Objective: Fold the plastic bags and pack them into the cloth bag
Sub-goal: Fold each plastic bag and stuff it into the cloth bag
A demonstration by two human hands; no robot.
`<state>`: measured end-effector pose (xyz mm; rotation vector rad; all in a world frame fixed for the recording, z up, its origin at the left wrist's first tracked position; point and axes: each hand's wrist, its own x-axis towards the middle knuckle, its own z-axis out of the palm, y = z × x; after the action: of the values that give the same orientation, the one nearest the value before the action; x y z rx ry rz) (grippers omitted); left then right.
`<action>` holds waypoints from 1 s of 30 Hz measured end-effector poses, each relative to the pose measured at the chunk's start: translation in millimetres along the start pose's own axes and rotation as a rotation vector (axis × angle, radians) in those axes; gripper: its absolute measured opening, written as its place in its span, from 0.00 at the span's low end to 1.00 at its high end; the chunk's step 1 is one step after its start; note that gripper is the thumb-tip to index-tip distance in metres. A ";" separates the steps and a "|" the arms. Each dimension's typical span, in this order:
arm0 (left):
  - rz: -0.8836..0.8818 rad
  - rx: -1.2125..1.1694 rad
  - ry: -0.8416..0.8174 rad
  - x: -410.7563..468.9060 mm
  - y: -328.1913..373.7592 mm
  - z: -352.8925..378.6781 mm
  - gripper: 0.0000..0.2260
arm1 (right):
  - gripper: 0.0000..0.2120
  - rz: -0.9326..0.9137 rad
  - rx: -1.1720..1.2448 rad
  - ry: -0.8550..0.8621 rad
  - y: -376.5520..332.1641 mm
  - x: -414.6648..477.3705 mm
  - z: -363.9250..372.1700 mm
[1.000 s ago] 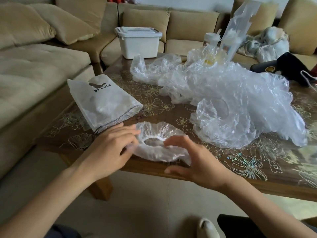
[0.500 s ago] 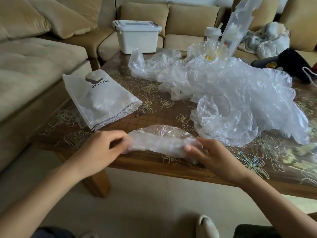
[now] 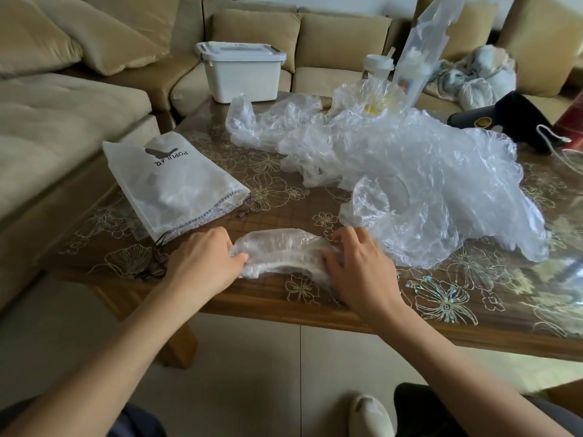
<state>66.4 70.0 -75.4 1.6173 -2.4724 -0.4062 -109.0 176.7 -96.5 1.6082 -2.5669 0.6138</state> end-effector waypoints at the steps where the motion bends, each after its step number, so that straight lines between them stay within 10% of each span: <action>1: -0.002 -0.063 -0.024 2.6 -0.6 -0.9 0.12 | 0.15 -0.005 0.007 -0.001 -0.1 0.0 -0.7; 9: -0.144 -1.497 -0.497 0.8 1.4 -45.7 0.07 | 0.17 -0.050 0.754 0.020 -3.6 10.6 -35.0; 19: 0.017 -1.348 -0.717 -5.1 -10.8 -46.1 0.09 | 0.40 -0.056 1.120 -0.888 -18.5 29.3 -45.7; 30: 0.079 -1.120 -0.740 -7.4 -13.3 -42.0 0.15 | 0.04 -0.063 0.935 -1.044 -55.5 9.9 -26.3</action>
<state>92.7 66.0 -39.5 0.9205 -1.8806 -2.1653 -69.3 156.6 -52.9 2.9096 -3.0101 1.4236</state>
